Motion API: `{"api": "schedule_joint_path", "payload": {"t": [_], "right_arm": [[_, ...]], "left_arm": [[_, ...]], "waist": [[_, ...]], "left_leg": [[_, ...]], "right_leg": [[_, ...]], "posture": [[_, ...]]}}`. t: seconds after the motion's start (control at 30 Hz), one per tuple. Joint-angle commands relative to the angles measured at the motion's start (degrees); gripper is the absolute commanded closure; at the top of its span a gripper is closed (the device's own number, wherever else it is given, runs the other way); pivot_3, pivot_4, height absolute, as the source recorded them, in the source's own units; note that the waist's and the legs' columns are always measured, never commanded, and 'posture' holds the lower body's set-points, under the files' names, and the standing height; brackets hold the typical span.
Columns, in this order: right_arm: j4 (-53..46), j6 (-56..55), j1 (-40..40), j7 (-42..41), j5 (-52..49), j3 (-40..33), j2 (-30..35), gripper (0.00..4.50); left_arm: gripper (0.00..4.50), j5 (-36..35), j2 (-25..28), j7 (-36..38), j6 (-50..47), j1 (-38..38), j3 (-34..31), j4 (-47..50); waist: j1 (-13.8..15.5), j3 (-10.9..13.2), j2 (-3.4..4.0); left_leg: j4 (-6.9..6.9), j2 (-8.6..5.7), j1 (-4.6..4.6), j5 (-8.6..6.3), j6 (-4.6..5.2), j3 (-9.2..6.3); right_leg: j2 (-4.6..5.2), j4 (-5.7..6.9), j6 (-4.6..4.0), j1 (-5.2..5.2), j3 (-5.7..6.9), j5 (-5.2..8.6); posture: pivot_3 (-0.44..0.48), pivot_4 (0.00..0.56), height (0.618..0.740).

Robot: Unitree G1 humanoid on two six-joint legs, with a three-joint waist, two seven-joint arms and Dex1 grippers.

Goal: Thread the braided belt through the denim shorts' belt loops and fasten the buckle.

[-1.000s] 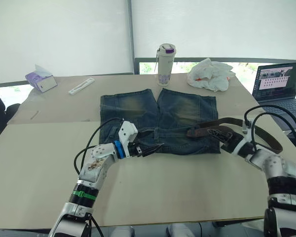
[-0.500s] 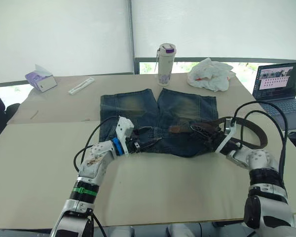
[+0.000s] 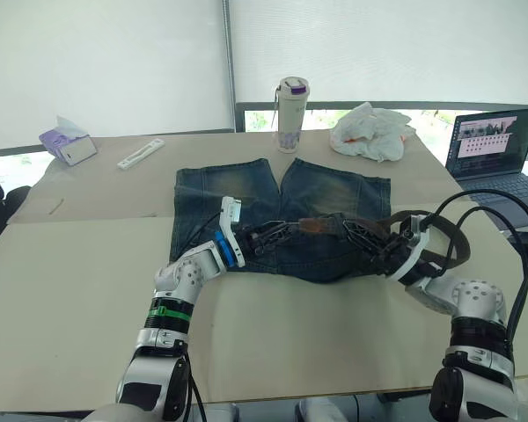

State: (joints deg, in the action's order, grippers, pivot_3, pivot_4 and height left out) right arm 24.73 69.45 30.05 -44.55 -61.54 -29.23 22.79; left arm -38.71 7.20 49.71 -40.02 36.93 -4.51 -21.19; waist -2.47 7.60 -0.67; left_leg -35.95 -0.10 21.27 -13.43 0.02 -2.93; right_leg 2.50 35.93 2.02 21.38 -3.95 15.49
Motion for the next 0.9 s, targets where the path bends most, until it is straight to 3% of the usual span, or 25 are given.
{"api": "schedule_joint_path", "payload": {"t": [0.03,0.37,0.47,0.63,0.7,0.9], "right_arm": [[-3.10,0.01,0.16,-0.35,-1.94,-0.86,0.09,4.50],[-3.87,-0.89,-0.15,-0.49,-0.40,0.87,0.05,4.50],[-3.84,-1.31,-0.33,-0.67,0.03,1.53,0.31,4.50],[-3.94,-2.64,-0.60,-0.55,0.84,1.91,0.30,4.50],[-4.76,-4.48,-1.19,-1.06,2.05,2.33,0.33,4.50],[-14.51,-12.31,-7.50,-3.45,8.45,6.35,3.98,2.52]], "left_arm": [[0.71,-1.46,-1.02,1.21,-1.32,1.11,0.12,1.73],[0.71,-1.91,-5.03,-1.65,-1.65,1.09,-1.39,0.99],[1.93,-2.15,-6.00,-3.15,-1.41,1.56,-2.44,0.28],[4.43,-1.24,-6.75,-3.68,-0.88,1.32,-1.92,0.74],[4.47,-1.00,-6.91,-3.79,-0.72,1.00,-1.66,1.06],[4.50,1.22,-7.41,-6.42,2.58,1.20,-2.13,-0.42]], "waist": [[0.03,0.00,0.00],[0.05,0.00,0.00],[0.05,0.00,-0.01],[0.08,0.01,-0.01],[0.08,0.01,-0.01],[0.33,0.00,0.00]], "left_leg": [[0.00,0.00,-0.01,0.00,0.00,0.00],[0.00,-0.01,0.01,0.00,0.00,0.02],[0.00,0.00,0.00,0.00,0.00,0.02],[0.00,-0.02,0.01,0.00,0.00,0.02],[-0.01,-0.02,0.01,0.00,0.00,0.02],[-0.01,-0.03,0.03,0.00,-0.01,0.02]], "right_leg": [[0.00,0.00,0.00,0.00,0.00,0.00],[0.00,-0.02,0.01,0.00,-0.01,0.00],[0.00,-0.02,0.01,0.00,-0.01,0.01],[0.00,-0.02,0.02,0.00,-0.01,0.01],[0.01,-0.02,0.02,0.00,-0.01,0.01],[0.01,-0.04,0.37,0.00,-0.01,0.22]], "posture": [[0.000,0.150,0.740],[0.000,0.150,0.740],[0.000,0.150,0.740],[0.000,0.150,0.740],[0.000,0.150,0.740],[0.000,0.150,0.740]]}}
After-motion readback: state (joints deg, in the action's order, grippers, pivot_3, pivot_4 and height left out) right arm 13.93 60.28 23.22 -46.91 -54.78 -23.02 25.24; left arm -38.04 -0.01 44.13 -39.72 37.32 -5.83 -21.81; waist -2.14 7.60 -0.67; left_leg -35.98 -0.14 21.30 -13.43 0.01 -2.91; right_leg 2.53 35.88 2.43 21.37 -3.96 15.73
